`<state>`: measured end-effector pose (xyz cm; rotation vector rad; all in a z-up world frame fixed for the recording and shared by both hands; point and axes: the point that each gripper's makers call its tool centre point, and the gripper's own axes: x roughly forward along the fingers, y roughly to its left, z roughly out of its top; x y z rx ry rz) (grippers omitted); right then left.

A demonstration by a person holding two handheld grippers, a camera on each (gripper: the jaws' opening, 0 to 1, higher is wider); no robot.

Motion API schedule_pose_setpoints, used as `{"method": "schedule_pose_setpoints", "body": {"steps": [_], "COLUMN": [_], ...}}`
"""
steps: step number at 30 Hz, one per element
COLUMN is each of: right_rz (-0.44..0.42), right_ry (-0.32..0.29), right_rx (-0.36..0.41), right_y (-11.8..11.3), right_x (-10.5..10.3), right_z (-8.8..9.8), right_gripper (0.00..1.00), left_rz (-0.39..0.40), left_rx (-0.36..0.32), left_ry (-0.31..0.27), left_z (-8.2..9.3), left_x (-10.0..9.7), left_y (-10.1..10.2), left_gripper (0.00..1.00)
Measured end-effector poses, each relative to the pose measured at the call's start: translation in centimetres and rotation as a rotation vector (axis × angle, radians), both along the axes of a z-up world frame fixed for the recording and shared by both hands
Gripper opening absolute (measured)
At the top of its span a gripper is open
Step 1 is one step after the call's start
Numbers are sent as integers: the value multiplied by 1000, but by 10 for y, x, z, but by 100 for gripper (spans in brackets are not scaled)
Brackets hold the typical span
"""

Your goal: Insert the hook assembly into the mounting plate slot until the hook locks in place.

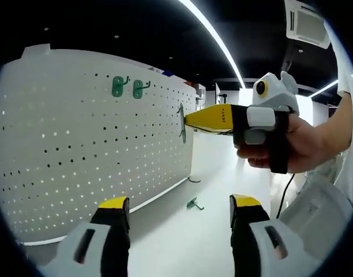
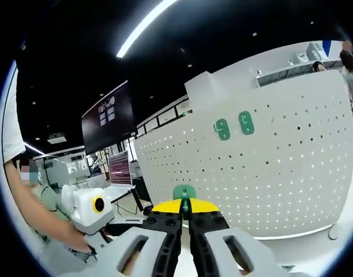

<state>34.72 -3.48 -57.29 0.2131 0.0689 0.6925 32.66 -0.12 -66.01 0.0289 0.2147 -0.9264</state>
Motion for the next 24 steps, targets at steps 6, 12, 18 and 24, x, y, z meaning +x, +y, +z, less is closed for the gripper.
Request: {"method": "schedule_pose_setpoints", "body": {"steps": [6,12,18,24], "right_rz": [-50,-113,-174,-230], "right_ry": [-39,-76,-93,-111], "right_rx": [-48,-112,-146,-161], "right_y": [-16,-30,-45,-60], "right_x": [13,24,36,47], "right_z": [12,21,27,36], "right_gripper": [1,1,1,1], "left_rz": [4,14,23,38], "left_rx": [-4,-4,-18,-29], "left_ry": [12,31,45,56], "left_z": [-3,-8,-9,-11], "left_x": [-4,-9,-13,-16], "left_y": [7,17,24,32], "left_gripper": [72,70,70,69]}}
